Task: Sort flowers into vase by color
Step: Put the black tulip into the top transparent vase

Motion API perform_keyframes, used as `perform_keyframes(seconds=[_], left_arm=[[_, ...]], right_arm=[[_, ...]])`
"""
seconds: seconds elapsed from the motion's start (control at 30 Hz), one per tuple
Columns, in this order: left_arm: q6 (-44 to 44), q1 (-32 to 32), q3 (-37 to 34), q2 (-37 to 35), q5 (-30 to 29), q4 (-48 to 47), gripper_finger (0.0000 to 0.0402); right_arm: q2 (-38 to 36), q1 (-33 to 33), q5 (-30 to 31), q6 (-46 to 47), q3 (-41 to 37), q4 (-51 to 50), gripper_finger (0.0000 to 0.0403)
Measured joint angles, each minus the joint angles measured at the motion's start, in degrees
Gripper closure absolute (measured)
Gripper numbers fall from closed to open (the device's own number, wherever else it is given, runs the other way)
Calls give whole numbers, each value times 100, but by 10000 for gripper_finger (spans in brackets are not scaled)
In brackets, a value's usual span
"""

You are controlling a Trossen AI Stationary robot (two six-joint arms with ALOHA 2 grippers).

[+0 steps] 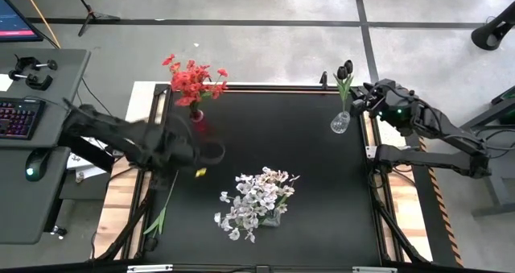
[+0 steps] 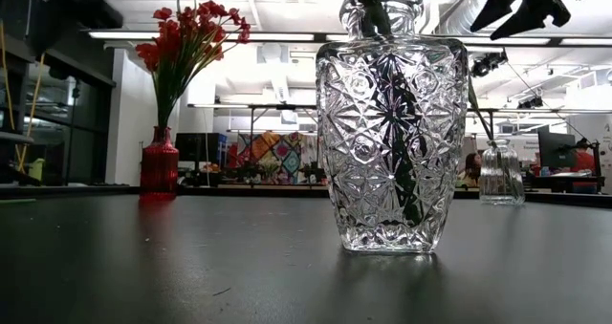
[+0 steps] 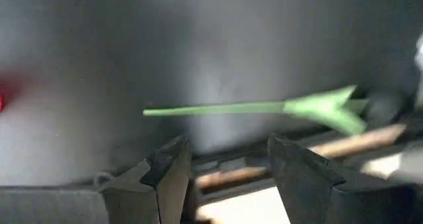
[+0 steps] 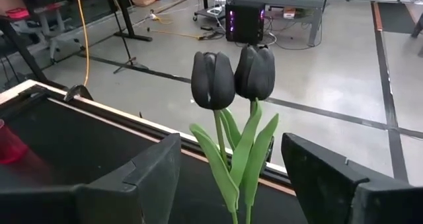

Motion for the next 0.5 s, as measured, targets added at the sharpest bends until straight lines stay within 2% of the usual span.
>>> perform_keyframes(seconds=[0.1, 0.23, 0.37, 0.5], left_arm=[[427, -761, -470, 51, -92, 226, 213], [898, -1656, -1119, -7, -86, 1050, 213], [839, -2298, -1657, 28, -70, 1968, 213], [644, -2709, -2073, 134, 31, 2434, 213]], right_arm=[[93, 0, 1, 7, 0, 7, 151], [220, 0, -54, 8, 0, 7, 151], [386, 0, -304, 8, 0, 7, 151], [562, 0, -459, -21, -5, 7, 151]])
